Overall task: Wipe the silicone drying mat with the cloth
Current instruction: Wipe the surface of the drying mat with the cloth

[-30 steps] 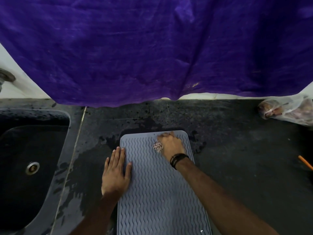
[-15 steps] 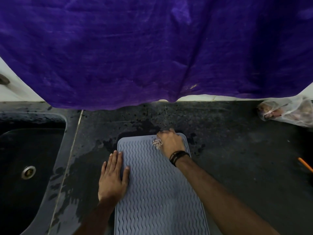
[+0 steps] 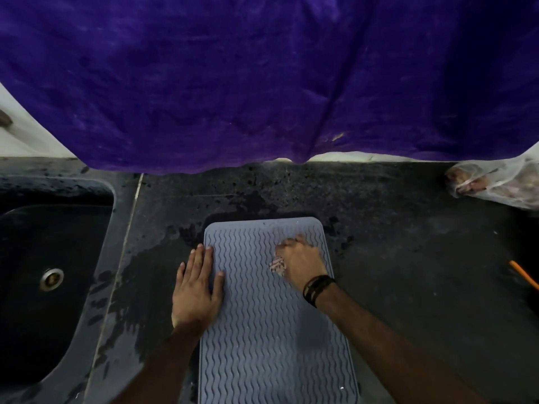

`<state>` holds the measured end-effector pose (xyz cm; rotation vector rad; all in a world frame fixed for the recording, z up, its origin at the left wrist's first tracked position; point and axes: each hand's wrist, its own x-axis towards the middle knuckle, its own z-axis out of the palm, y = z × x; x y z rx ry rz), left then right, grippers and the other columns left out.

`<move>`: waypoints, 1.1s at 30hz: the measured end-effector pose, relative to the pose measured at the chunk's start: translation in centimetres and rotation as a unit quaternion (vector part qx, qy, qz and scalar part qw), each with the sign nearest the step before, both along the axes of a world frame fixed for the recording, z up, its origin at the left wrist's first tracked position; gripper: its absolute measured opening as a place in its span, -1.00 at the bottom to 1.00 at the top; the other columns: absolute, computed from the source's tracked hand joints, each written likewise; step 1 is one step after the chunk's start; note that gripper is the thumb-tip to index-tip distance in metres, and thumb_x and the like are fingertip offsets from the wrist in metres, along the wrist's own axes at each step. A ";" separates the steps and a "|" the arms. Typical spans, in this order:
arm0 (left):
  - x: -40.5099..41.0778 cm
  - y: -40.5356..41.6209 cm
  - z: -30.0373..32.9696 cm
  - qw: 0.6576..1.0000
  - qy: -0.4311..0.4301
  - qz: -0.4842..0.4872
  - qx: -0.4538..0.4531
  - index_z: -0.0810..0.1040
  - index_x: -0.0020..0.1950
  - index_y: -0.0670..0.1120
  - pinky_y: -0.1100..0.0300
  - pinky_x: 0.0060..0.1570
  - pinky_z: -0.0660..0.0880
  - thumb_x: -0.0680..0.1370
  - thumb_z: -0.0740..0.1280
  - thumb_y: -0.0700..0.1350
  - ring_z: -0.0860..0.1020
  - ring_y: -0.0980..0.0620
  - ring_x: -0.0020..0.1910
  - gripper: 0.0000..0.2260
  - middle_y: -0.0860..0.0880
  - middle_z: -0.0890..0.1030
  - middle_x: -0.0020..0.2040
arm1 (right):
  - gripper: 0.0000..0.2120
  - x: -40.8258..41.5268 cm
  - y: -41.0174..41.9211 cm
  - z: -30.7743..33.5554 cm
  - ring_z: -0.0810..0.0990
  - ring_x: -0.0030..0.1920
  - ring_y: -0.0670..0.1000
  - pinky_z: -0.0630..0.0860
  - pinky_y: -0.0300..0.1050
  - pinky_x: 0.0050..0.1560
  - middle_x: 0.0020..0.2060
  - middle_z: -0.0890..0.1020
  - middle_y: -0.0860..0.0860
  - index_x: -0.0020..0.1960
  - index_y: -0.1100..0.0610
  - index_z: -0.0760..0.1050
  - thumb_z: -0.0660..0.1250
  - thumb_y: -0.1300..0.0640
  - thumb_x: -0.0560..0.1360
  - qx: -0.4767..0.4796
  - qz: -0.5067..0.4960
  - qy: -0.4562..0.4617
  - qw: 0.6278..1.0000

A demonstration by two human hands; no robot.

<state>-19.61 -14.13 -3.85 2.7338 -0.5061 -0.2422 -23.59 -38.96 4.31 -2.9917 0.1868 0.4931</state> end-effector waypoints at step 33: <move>-0.6 -0.3 0.3 1.000 -0.020 0.004 0.008 -0.01 0.65 -0.04 -0.03 0.59 -0.11 0.64 -0.09 0.18 -0.05 0.03 0.63 -0.39 -0.03 0.01 0.65 | -0.70 -11.8 4.2 0.2 0.44 0.23 0.05 0.52 -0.05 0.14 0.20 0.57 0.02 0.20 0.08 0.54 0.36 0.15 0.48 0.036 -0.031 0.000 0.999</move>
